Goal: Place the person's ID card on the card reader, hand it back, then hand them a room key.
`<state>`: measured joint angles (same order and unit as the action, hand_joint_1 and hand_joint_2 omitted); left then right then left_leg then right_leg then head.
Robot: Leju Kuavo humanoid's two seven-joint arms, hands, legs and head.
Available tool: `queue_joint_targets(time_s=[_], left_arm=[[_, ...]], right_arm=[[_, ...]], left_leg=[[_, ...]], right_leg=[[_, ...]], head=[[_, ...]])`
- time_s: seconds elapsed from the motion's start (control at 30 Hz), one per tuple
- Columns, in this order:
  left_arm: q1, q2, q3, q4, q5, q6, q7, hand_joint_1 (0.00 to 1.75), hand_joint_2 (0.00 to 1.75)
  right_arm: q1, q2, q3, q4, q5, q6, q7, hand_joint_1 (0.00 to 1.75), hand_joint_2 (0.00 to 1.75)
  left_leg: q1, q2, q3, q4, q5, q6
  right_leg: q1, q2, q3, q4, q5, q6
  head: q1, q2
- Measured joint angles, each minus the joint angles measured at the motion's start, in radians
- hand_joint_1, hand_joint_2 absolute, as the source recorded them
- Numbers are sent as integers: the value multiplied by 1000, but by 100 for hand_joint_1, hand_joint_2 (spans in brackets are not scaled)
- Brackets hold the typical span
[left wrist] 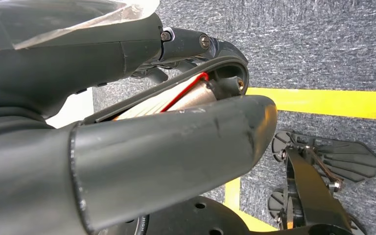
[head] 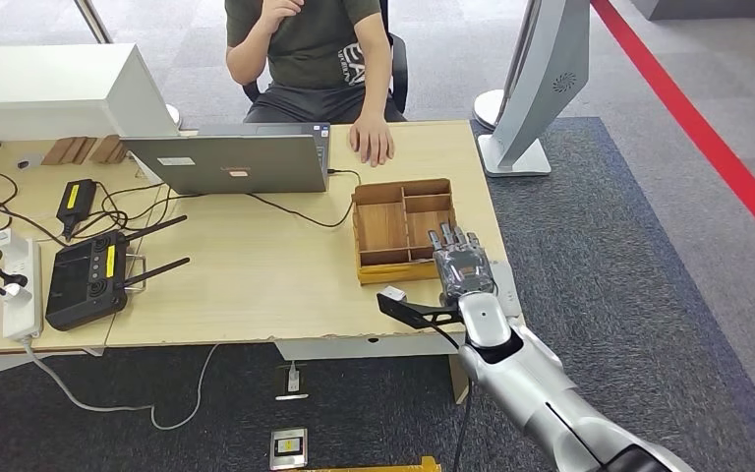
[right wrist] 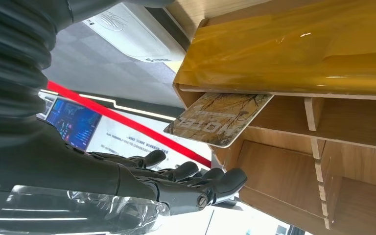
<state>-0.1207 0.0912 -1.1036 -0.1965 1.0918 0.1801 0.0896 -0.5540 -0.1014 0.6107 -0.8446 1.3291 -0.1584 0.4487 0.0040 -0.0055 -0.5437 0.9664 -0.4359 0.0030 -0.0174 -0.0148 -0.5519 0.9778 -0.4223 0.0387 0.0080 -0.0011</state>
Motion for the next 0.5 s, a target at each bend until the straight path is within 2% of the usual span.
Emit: queue_joint_targets(time_s=[0.03, 0.07, 0.1, 0.2, 0.23, 0.5], left_arm=[[0, 0, 0, 0, 0, 0, 0, 0, 0], [0, 0, 0, 0, 0, 0, 1, 0, 0], [0, 0, 0, 0, -1, 0, 1, 0, 0], [0, 0, 0, 0, -2, 0, 3, 0, 0], [0, 0, 0, 0, -2, 0, 3, 0, 0], [-1, 0, 0, 0, -8, 0, 4, 0, 0]], right_arm=[[0, 0, 1, 1, 1, 0, 1, 0, 131], [0, 0, 1, 2, 2, 0, 2, 0, 175], [0, 0, 2, 2, 3, 0, 3, 23, 175], [-1, 0, 4, 6, 7, 0, 7, 154, 175], [-1, 1, 4, 7, 7, 1, 8, 175, 175], [-4, 3, 4, 12, -1, 17, 6, 175, 175]], left_leg=[[0, 0, 0, 0, 0, 0], [0, 0, 0, 0, 0, 0], [0, 0, 0, 0, 0, 0], [0, 0, 0, 0, 0, 0], [0, 0, 0, 0, 0, 0], [0, 0, 0, 0, 0, 0]], right_leg=[[0, 0, 0, 0, 0, 0], [0, 0, 0, 0, 0, 0], [0, 0, 0, 0, 0, 0], [0, 0, 0, 0, 0, 0], [0, 0, 0, 0, 0, 0], [0, 0, 0, 0, 0, 0]], head=[[0, 0], [0, 0], [0, 0], [0, 0], [0, 0], [0, 0]])
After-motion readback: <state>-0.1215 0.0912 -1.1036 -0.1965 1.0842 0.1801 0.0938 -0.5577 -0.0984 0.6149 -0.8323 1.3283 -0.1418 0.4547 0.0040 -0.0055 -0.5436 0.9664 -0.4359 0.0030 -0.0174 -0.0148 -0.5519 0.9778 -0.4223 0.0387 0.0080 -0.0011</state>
